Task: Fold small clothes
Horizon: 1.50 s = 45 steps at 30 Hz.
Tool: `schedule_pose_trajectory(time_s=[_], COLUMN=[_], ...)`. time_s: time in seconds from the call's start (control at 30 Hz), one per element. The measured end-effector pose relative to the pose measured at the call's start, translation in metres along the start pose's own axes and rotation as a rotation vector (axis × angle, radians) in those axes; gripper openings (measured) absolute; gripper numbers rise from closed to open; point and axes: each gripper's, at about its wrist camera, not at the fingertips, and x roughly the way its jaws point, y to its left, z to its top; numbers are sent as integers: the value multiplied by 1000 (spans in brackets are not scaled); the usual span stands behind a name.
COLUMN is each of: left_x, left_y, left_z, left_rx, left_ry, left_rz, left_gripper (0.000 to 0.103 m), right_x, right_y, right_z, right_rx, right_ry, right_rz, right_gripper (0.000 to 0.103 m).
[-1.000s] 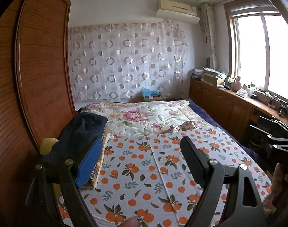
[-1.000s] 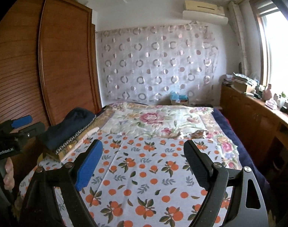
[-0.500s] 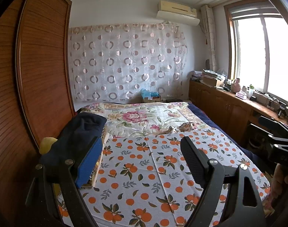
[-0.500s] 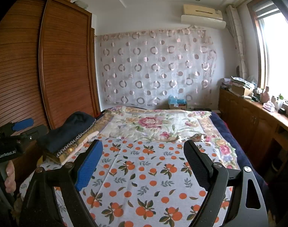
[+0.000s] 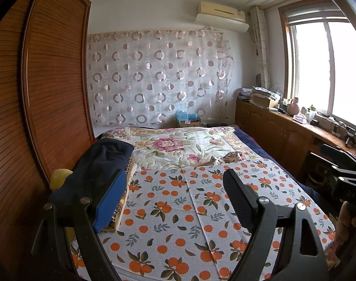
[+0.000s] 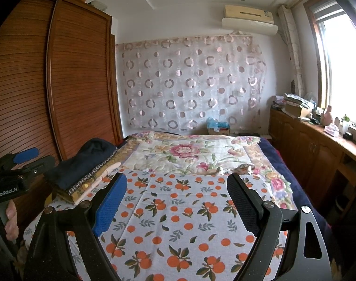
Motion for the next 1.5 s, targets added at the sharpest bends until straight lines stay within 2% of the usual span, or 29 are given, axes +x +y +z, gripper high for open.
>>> schedule_pose_trajectory(time_s=[1.5], left_x=[-2], left_y=[7], left_z=[-2], left_rx=[-7], left_ry=[-16], left_rz=[7], left_gripper=[85], right_x=[2], right_y=[-2], right_z=[0], right_rx=[3], right_ry=[3], right_rz=[1], right_gripper=[88])
